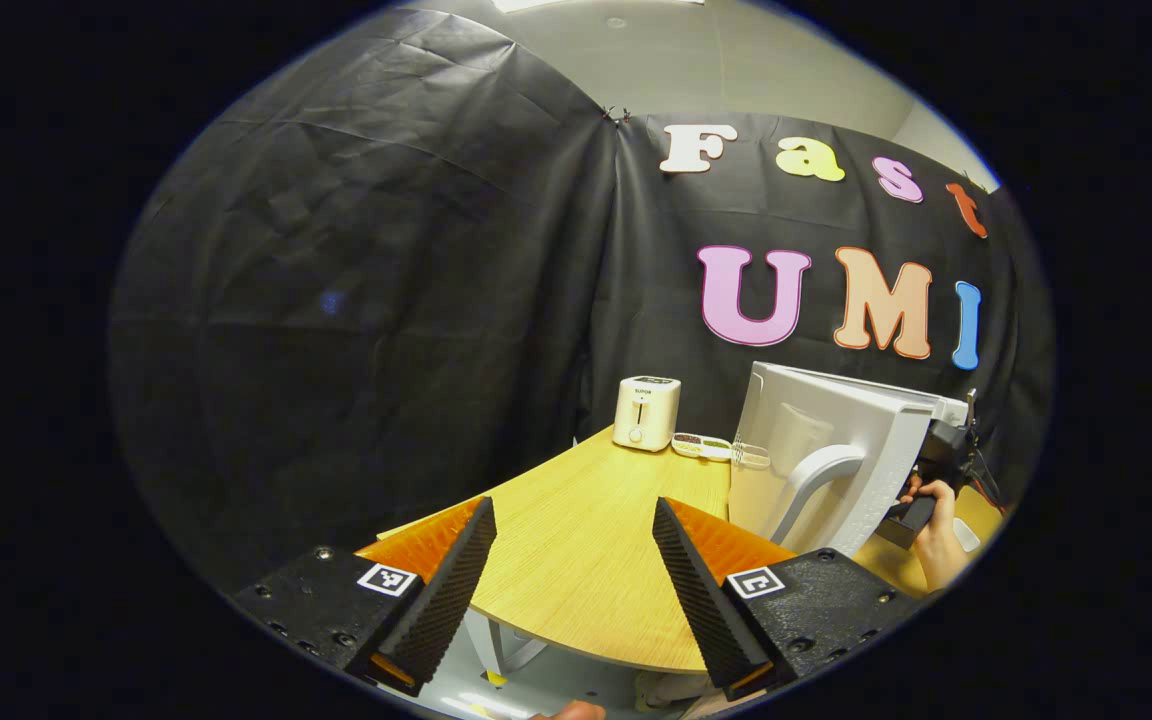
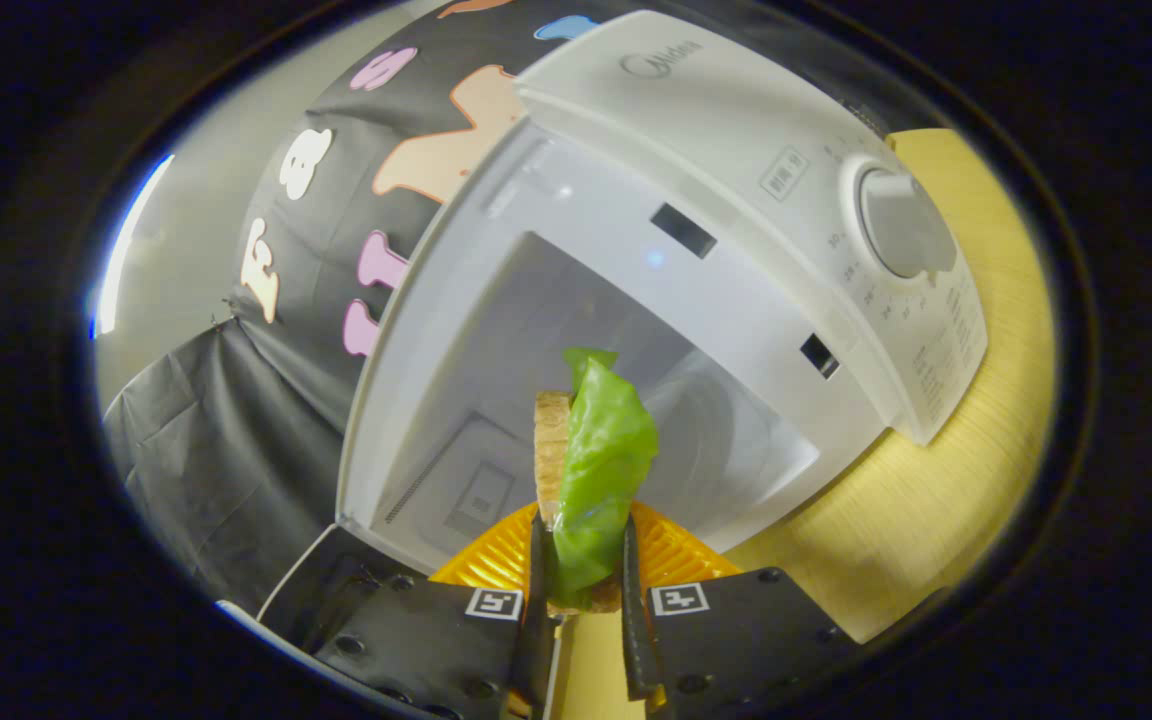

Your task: Open the microwave oven with the left hand, put the food in, and close the microwave oven.

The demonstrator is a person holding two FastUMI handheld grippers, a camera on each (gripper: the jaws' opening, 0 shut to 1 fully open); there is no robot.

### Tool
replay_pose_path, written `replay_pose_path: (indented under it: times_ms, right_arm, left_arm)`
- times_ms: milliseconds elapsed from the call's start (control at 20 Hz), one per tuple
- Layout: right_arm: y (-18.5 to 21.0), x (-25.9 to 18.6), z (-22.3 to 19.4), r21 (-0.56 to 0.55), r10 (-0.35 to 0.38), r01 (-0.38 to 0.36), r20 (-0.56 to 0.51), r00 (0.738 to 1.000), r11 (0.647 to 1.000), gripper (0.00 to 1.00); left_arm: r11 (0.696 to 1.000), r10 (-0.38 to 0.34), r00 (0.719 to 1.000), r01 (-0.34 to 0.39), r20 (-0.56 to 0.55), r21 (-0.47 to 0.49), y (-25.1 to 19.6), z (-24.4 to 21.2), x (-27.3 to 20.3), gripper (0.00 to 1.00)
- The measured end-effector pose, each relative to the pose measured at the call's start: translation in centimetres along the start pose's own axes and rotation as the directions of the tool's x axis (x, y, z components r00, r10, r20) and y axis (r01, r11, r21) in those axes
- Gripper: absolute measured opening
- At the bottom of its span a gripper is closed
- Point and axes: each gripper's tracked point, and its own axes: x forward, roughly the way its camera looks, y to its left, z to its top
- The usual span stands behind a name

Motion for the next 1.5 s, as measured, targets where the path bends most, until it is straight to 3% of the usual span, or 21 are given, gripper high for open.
replay_pose_path:
  times_ms: [150, 300, 350, 400, 450, 500, 550, 600, 650, 800, 850, 1200, 1250, 1300, 1350, 1450, 1500]
  right_arm:
    - [-1.0, 0.6, 0.1, 0.001, -0.022, 0.022, -0.019, 1.000, 1.000, 0.24]
    - [-1.8, 0.3, 0.6, -0.076, -0.066, 0.067, 0.014, 0.998, 0.995, 0.30]
    - [-2.2, 0.2, 0.8, -0.106, -0.081, 0.084, 0.031, 0.996, 0.991, 0.37]
    - [-2.8, 0.2, 1.1, -0.142, -0.108, 0.114, 0.050, 0.993, 0.983, 0.38]
    - [-3.0, 0.2, 1.6, -0.161, -0.116, 0.125, 0.063, 0.991, 0.979, 0.48]
    - [-3.4, 0.3, 1.7, -0.181, -0.129, 0.139, 0.068, 0.989, 0.974, 0.49]
    - [-3.8, 0.4, 1.7, -0.200, -0.142, 0.153, 0.072, 0.987, 0.968, 0.68]
    - [-4.3, 0.4, 1.9, -0.224, -0.158, 0.172, 0.081, 0.984, 0.959, 0.60]
    - [-4.4, 0.3, 2.3, -0.240, -0.163, 0.181, 0.092, 0.982, 0.954, 0.74]
    - [-3.6, -0.3, 2.8, -0.275, -0.136, 0.164, 0.119, 0.984, 0.947, 0.88]
    - [-3.1, -0.8, 3.0, -0.290, -0.122, 0.156, 0.132, 0.984, 0.944, 0.98]
    - [-0.5, -4.1, 4.0, -0.423, -0.028, 0.098, 0.169, 0.985, 0.901, 0.99]
    - [0.1, -4.9, 4.2, -0.454, -0.003, 0.083, 0.174, 0.985, 0.887, 0.91]
    - [0.9, -5.7, 4.4, -0.484, 0.028, 0.063, 0.178, 0.984, 0.873, 0.91]
    - [1.8, -6.7, 4.6, -0.511, 0.057, 0.044, 0.181, 0.982, 0.858, 0.99]
    - [3.3, -9.1, 5.1, -0.557, 0.111, 0.007, 0.177, 0.978, 0.831, 0.99]
    - [4.0, -10.4, 5.5, -0.581, 0.137, -0.009, 0.177, 0.975, 0.814, 0.91]
  left_arm:
    - [1.000, 0.007, 1.000, -0.007, -0.005, 0.000, 0.2, -0.2, 0.3, 0.97]
    - [1.000, -0.001, 1.000, 0.001, -0.014, -0.004, -0.3, -0.8, 0.6, 0.97]
    - [1.000, -0.006, 1.000, 0.006, -0.018, -0.001, -0.6, -0.9, 0.6, 0.97]
    - [1.000, -0.010, 1.000, 0.010, -0.021, 0.005, -0.7, -1.0, 0.6, 0.94]
    - [1.000, -0.012, 1.000, 0.012, -0.021, 0.014, -0.9, -1.0, 0.5, 0.97]
    - [1.000, -0.012, 1.000, 0.013, -0.019, 0.025, -1.1, -1.1, 0.6, 0.97]
    - [0.999, -0.014, 1.000, 0.014, -0.016, 0.034, -1.2, -1.1, 0.6, 0.97]
    - [0.999, -0.017, 1.000, 0.018, -0.013, 0.042, -1.3, -1.0, 0.6, 0.97]
    - [0.999, -0.021, 1.000, 0.022, -0.009, 0.049, -1.6, -1.0, 0.5, 0.97]
    - [0.997, -0.039, 0.999, 0.040, -0.004, 0.063, -2.5, -1.0, 0.5, 0.97]
    - [0.997, -0.047, 0.999, 0.047, 0.003, 0.062, -2.8, -0.8, 0.4, 0.97]
    - [0.995, -0.069, 0.996, 0.065, 0.057, 0.070, -3.5, 0.5, -0.1, 0.94]
    - [0.995, -0.069, 0.996, 0.065, 0.060, 0.071, -3.5, 0.6, -0.3, 0.94]
    - [0.995, -0.067, 0.996, 0.063, 0.060, 0.073, -3.4, 0.6, -0.4, 0.94]
    - [0.995, -0.066, 0.996, 0.061, 0.062, 0.075, -3.4, 0.6, -0.5, 0.97]
    - [0.995, -0.065, 0.996, 0.060, 0.067, 0.076, -3.3, 0.7, -0.8, 0.97]
    - [0.995, -0.065, 0.996, 0.059, 0.069, 0.077, -3.4, 0.7, -0.8, 0.96]
